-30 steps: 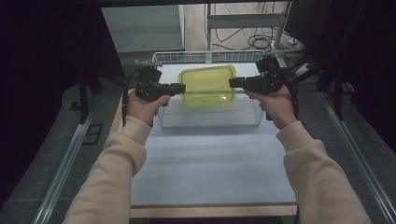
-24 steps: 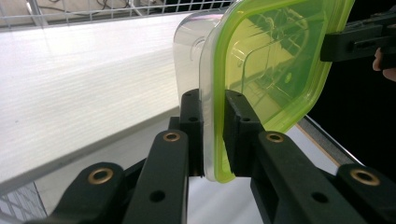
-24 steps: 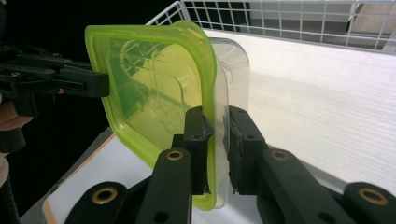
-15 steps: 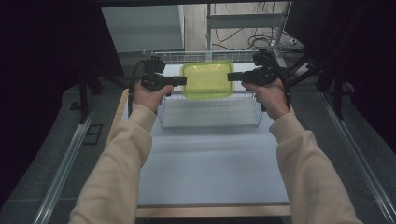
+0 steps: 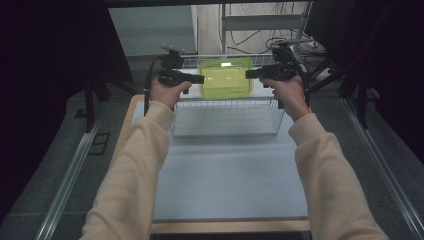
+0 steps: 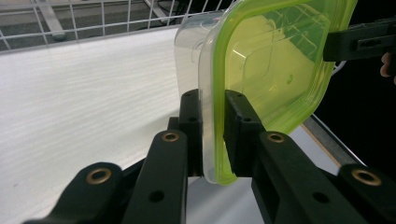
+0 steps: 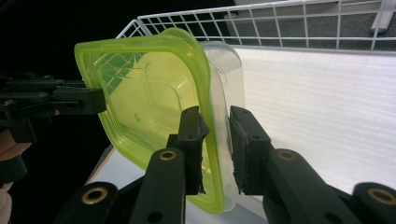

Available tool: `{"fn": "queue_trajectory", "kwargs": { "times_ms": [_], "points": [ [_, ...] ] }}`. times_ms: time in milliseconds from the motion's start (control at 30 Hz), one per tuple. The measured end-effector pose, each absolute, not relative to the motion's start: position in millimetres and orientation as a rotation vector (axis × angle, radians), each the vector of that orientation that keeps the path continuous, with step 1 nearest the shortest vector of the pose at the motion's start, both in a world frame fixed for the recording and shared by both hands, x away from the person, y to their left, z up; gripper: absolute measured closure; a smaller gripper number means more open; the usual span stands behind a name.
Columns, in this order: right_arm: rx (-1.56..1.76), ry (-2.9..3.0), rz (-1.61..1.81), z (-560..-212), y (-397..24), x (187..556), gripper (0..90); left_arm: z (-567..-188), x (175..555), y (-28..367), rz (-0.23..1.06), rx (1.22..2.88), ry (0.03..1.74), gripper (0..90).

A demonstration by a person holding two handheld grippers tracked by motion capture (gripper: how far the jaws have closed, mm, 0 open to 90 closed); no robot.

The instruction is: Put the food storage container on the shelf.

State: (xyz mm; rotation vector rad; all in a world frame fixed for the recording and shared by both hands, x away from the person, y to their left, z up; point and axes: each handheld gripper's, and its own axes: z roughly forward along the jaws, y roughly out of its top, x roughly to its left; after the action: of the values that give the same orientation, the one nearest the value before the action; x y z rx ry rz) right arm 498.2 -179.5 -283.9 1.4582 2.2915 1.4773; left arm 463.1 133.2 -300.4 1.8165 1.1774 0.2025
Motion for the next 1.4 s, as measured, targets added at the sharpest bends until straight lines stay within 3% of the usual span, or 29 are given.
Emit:
{"fn": "queue_trajectory", "kwargs": {
  "times_ms": [533,667,900,1233,1400],
  "points": [
    [1.499,2.361,1.43,-283,-179,497,73.3,-299,457,137,0.174,1.837,1.156,78.6],
    [1.479,2.351,1.438,-287,-176,500,65.4,-303,461,134,0.17,1.838,1.164,76.1],
    [1.462,2.298,1.465,-292,-173,505,63.3,-308,471,134,0.166,1.799,1.182,73.6],
    [1.459,2.258,1.434,-302,-167,516,55.0,-317,487,133,0.193,1.755,1.213,63.2],
    [1.472,2.249,1.419,-306,-168,519,47.3,-319,488,134,0.264,1.756,1.243,45.8]
  ]
}}
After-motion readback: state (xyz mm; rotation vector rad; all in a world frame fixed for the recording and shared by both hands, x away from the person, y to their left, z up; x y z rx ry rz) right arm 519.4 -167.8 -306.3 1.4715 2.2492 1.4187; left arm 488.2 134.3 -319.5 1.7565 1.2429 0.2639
